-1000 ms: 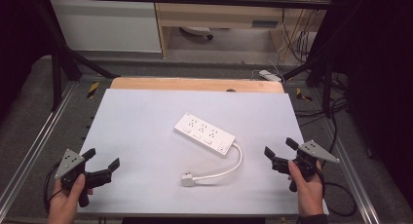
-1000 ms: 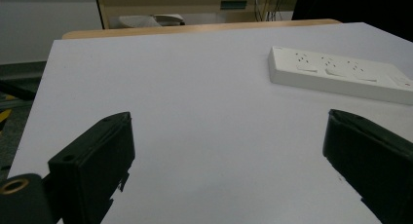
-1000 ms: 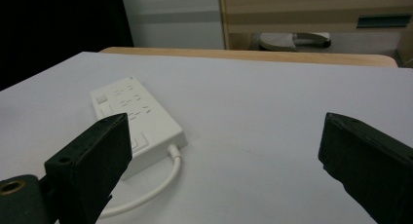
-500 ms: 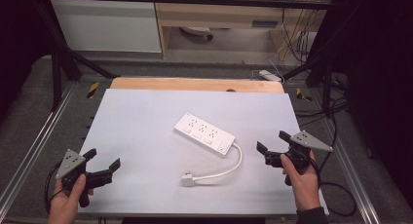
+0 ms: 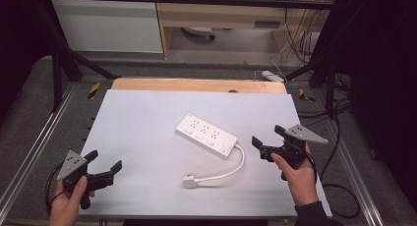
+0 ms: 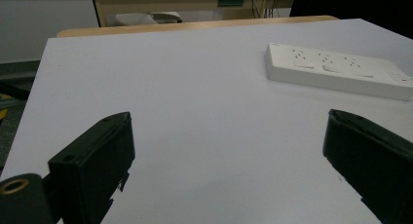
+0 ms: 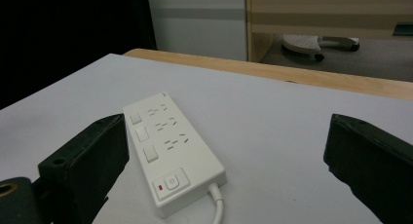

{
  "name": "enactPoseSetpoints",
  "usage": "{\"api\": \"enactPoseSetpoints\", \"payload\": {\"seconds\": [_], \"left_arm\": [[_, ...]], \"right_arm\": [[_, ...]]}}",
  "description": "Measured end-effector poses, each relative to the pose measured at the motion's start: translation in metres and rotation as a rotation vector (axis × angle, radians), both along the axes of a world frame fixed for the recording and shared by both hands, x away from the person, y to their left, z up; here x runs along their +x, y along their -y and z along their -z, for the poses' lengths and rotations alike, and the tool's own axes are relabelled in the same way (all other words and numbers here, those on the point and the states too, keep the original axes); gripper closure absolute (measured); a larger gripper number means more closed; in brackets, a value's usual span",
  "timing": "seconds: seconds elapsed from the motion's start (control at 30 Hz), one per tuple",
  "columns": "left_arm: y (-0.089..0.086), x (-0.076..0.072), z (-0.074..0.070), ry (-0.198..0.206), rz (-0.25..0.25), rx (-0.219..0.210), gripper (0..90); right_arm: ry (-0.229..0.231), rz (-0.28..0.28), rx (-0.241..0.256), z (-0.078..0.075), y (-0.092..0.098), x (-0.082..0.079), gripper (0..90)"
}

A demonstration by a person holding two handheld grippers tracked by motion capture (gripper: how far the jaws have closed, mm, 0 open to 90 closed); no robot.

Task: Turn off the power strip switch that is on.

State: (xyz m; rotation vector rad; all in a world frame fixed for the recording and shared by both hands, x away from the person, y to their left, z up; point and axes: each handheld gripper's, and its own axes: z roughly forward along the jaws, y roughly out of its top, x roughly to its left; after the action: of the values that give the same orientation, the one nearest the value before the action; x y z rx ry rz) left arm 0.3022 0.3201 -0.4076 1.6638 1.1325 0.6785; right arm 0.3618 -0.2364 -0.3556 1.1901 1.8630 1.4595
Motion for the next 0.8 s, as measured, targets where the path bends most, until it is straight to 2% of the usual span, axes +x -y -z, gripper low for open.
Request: {"api": "enactPoseSetpoints", "payload": {"seconds": [0.63, 0.67, 0.8], "left_arm": [[0.001, 0.0, 0.0, -0.002, 0.009, 0.007, 4.7], [0.001, 0.0, 0.0, -0.001, 0.009, 0.007, 4.7], [0.002, 0.0, 0.001, -0.004, 0.011, 0.01, 4.7]], "right_arm": [[0.013, -0.048, -0.004, -0.013, -0.027, 0.017, 7.1], [0.017, -0.043, -0.004, -0.014, -0.028, 0.018, 11.3], [0.029, -0.042, -0.004, -0.015, -0.031, 0.021, 16.5]]}}
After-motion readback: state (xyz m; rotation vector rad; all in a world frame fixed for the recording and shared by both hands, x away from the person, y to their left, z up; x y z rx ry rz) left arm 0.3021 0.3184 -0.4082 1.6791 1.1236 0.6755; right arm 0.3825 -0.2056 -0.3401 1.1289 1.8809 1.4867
